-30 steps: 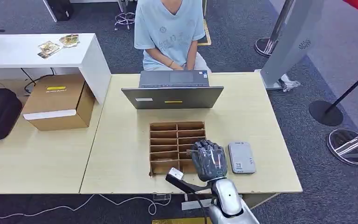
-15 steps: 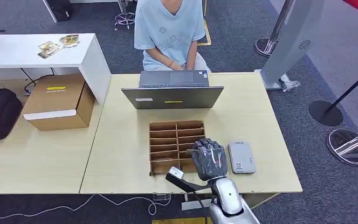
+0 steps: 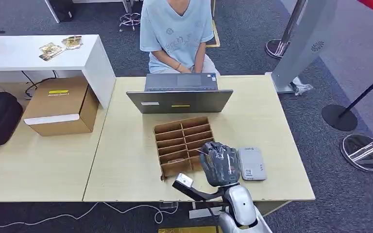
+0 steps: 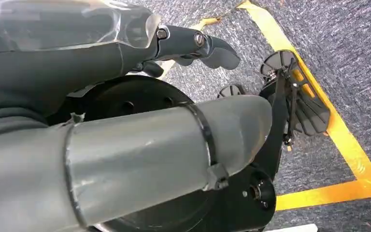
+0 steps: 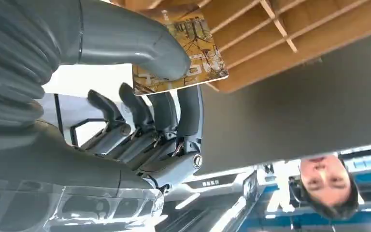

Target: Pass the card to the sensor for recognition and then transmit it.

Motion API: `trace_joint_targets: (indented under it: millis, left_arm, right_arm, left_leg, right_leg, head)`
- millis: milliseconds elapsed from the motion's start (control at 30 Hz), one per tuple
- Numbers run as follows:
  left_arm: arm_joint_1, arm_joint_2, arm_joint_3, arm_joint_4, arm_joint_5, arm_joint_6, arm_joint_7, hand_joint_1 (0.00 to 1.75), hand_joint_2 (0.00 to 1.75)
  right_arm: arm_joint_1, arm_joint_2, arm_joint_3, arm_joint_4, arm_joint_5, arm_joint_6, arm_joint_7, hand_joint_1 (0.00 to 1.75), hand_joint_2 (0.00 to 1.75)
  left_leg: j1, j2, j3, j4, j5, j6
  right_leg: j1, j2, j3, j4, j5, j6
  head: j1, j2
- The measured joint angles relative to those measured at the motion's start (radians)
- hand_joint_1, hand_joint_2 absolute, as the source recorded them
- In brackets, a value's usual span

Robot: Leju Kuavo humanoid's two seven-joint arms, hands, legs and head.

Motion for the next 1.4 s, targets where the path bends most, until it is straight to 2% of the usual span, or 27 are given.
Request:
trace_joint_targets:
  millis: [567, 833, 867, 1033, 1100, 1233, 1400]
  left_arm:
    - [-0.001, -0.002, 0.0, 0.0, -0.008, 0.012, -0.003, 0.0, 0.0]
    - [-0.001, -0.002, 0.0, 0.0, -0.01, 0.014, -0.003, 0.0, 0.0]
    - [-0.001, -0.002, 0.0, 0.0, -0.011, 0.014, -0.003, 0.0, 0.0]
    - [-0.001, -0.002, 0.0, 0.0, -0.013, 0.014, -0.004, 0.0, 0.0]
    - [-0.001, -0.002, 0.0, 0.0, -0.013, 0.014, -0.004, 0.0, 0.0]
    - [-0.001, -0.002, 0.0, 0.0, -0.015, 0.015, -0.005, 0.0, 0.0]
    - [-0.001, -0.002, 0.0, 0.0, -0.017, 0.022, -0.005, 0.0, 0.0]
  right_arm:
    - [0.015, -0.005, 0.0, -0.073, -0.002, -0.018, -0.004, 1.73, 1.75]
    - [0.017, -0.011, 0.0, -0.102, -0.011, -0.038, -0.009, 1.64, 1.75]
    - [0.017, -0.011, 0.0, -0.105, -0.011, -0.039, -0.009, 1.68, 1.75]
    - [0.018, -0.014, 0.0, -0.125, -0.006, -0.058, -0.013, 1.64, 1.75]
    - [0.018, -0.015, 0.0, -0.136, -0.005, -0.06, -0.013, 1.69, 1.75]
    - [0.015, -0.016, 0.0, -0.15, 0.0, -0.072, -0.017, 1.66, 1.75]
    - [-0.022, -0.016, 0.0, -0.16, 0.003, -0.074, -0.027, 1.69, 1.75]
  left_leg:
    - [0.0, 0.0, 0.0, 0.0, 0.0, 0.0]
    - [0.0, 0.0, 0.0, 0.0, 0.0, 0.0]
    - [0.0, 0.0, 0.0, 0.0, 0.0, 0.0]
    - [0.0, 0.0, 0.0, 0.0, 0.0, 0.0]
    - [0.0, 0.0, 0.0, 0.0, 0.0, 0.0]
    - [0.0, 0.0, 0.0, 0.0, 0.0, 0.0]
    - [0.0, 0.0, 0.0, 0.0, 0.0, 0.0]
  right_leg:
    - [0.0, 0.0, 0.0, 0.0, 0.0, 0.0]
    - [0.0, 0.0, 0.0, 0.0, 0.0, 0.0]
    - [0.0, 0.0, 0.0, 0.0, 0.0, 0.0]
    - [0.0, 0.0, 0.0, 0.0, 0.0, 0.0]
    - [0.0, 0.0, 0.0, 0.0, 0.0, 0.0]
    - [0.0, 0.0, 0.0, 0.0, 0.0, 0.0]
    - [0.0, 0.0, 0.0, 0.0, 0.0, 0.0]
  head:
    - [0.0, 0.0]
    - [0.0, 0.0]
    - [0.0, 0.0]
    - [0.0, 0.0]
    - [0.0, 0.0]
    - [0.0, 0.0]
    - [0.0, 0.0]
